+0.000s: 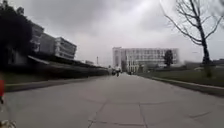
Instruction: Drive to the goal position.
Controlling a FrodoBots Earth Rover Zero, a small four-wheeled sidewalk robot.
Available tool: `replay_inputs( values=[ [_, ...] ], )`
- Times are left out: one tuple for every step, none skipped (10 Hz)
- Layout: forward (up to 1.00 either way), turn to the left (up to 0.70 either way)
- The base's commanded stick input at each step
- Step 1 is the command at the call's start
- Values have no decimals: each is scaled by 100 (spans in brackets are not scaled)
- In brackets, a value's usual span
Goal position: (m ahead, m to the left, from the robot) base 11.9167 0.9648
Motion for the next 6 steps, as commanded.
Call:
replay_inputs(
  values=[
    [70, 0],
    [70, 0],
    [70, 0],
    [70, 0],
    [70, 0],
    [70, 0]
  ],
)
